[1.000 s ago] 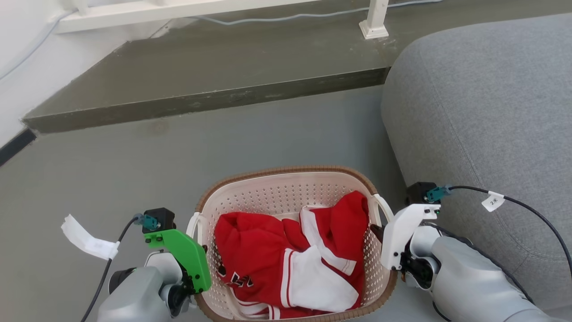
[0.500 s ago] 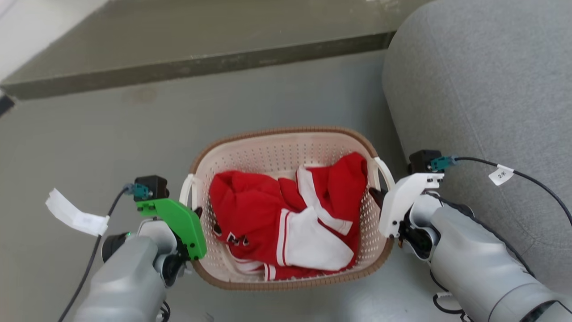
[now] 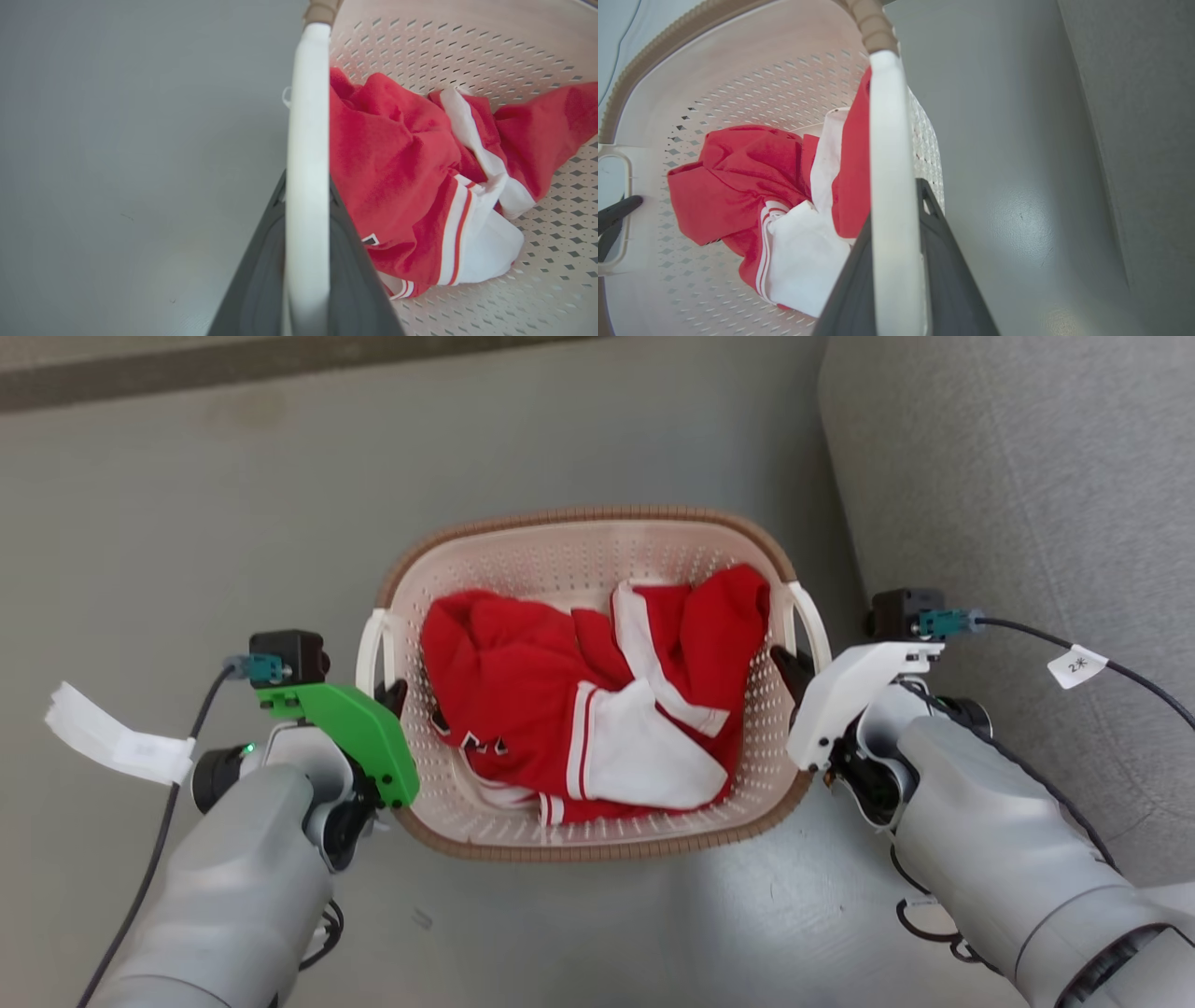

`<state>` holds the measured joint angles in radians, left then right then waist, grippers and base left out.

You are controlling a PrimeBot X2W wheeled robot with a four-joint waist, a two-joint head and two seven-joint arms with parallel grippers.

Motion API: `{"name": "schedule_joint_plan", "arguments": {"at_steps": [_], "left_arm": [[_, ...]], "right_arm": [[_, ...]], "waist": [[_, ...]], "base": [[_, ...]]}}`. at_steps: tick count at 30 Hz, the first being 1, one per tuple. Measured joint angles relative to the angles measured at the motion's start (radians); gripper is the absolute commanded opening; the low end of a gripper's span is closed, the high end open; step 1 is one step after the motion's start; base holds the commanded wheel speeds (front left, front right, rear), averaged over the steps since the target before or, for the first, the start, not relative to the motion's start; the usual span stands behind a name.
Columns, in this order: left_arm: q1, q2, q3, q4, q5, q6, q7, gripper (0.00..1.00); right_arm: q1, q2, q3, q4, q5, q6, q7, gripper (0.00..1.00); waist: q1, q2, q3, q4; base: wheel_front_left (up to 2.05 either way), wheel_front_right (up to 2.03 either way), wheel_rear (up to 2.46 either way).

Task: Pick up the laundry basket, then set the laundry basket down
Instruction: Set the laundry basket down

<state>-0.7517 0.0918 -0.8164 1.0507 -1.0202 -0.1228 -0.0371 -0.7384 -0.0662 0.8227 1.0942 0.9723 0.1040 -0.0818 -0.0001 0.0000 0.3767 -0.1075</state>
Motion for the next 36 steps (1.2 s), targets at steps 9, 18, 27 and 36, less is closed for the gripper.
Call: {"name": "schedule_joint_plan", "arguments": {"at_steps": [9,18,27,36], "left_arm": [[-0.055,0.011,0.007,-0.023,0.0,0.0,-0.045,0.0],[-0.088,0.02,0.006,-0.031,0.017,0.0,-0.089,0.0],[-0.153,0.035,0.011,-0.056,0.02,0.0,-0.129,0.0],[-0.205,0.049,0.009,-0.061,0.031,0.0,-0.166,0.0]], "right_arm": [[-0.049,0.0,-0.012,-0.004,-0.002,0.0,-0.078,0.0],[-0.09,0.0,-0.017,-0.004,-0.005,0.001,-0.115,0.0],[-0.167,-0.002,-0.021,-0.003,-0.016,0.001,-0.139,0.0],[-0.223,-0.001,-0.033,-0.009,-0.03,0.001,-0.16,0.0]], "waist": [[0.0,0.0,0.114,0.01],[0.0002,0.0,0.217,0.018],[0.0002,0.0,0.333,0.024],[0.0003,0.0,0.457,0.034]], "base": [[0.0,0.0,0.0],[0.0,0.0,0.0],[0.0,0.0,0.0],[0.0,0.0,0.0]]}}
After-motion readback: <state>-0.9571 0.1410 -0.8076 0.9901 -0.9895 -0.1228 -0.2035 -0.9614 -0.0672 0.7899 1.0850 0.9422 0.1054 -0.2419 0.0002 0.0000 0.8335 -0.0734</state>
